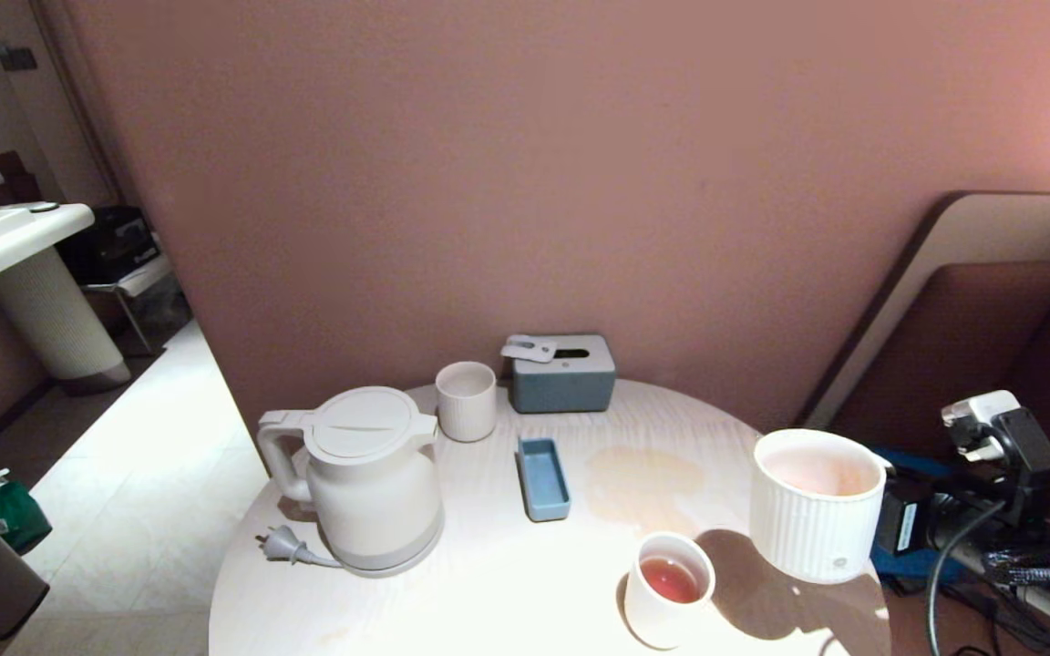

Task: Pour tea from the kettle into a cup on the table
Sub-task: Pour water into another cup

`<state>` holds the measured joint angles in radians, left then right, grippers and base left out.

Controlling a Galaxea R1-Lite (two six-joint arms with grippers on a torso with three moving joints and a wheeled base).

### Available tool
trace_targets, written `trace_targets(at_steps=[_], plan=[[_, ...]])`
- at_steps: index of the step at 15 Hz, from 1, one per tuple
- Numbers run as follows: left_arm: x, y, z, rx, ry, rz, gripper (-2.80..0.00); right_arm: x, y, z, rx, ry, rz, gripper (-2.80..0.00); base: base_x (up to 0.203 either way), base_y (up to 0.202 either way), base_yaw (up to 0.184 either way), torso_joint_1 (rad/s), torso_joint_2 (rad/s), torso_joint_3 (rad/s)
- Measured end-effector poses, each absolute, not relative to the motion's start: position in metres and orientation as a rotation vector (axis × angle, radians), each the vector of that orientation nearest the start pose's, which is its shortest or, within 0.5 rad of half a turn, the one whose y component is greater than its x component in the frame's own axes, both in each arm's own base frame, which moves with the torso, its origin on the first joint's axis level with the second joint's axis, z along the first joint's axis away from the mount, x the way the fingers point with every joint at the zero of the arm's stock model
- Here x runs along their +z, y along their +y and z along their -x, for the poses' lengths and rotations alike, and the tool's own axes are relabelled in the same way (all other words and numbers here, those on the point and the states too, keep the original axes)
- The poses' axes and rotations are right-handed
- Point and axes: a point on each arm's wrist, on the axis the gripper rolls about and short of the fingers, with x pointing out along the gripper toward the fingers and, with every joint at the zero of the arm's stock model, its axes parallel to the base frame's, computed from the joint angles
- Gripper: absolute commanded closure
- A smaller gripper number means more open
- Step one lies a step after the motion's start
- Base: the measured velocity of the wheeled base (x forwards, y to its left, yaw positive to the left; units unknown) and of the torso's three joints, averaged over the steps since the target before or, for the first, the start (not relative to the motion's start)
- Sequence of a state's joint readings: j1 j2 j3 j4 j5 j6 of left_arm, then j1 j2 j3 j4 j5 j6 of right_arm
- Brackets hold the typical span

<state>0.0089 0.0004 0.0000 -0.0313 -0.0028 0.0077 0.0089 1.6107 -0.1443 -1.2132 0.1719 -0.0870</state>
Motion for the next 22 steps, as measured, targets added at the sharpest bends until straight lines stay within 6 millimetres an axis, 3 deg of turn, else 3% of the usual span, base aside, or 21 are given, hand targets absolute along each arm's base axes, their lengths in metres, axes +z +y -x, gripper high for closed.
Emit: trace_targets(at_steps=[5,9,22], plan=[[0.079,0.000,0.023,0.006,-0.031,-0.008,0.00,0.095,0.008,-0.183,0.230,0.311,0.086,0.00,0.000,0.000,0.000,0.000,0.00,0.000],[0.079,0.000,0.023,0.006,-0.031,-0.008,0.00,0.092,0.009,-0.178,0.236,0.330,0.085,0.00,0.000,0.000,0.000,0.000,0.00,0.000],[0.079,0.000,0.023,0.006,-0.031,-0.008,0.00,0.081,0.016,-0.200,0.277,0.312,0.197,0.00,0.000,0.000,0.000,0.000,0.00,0.000]])
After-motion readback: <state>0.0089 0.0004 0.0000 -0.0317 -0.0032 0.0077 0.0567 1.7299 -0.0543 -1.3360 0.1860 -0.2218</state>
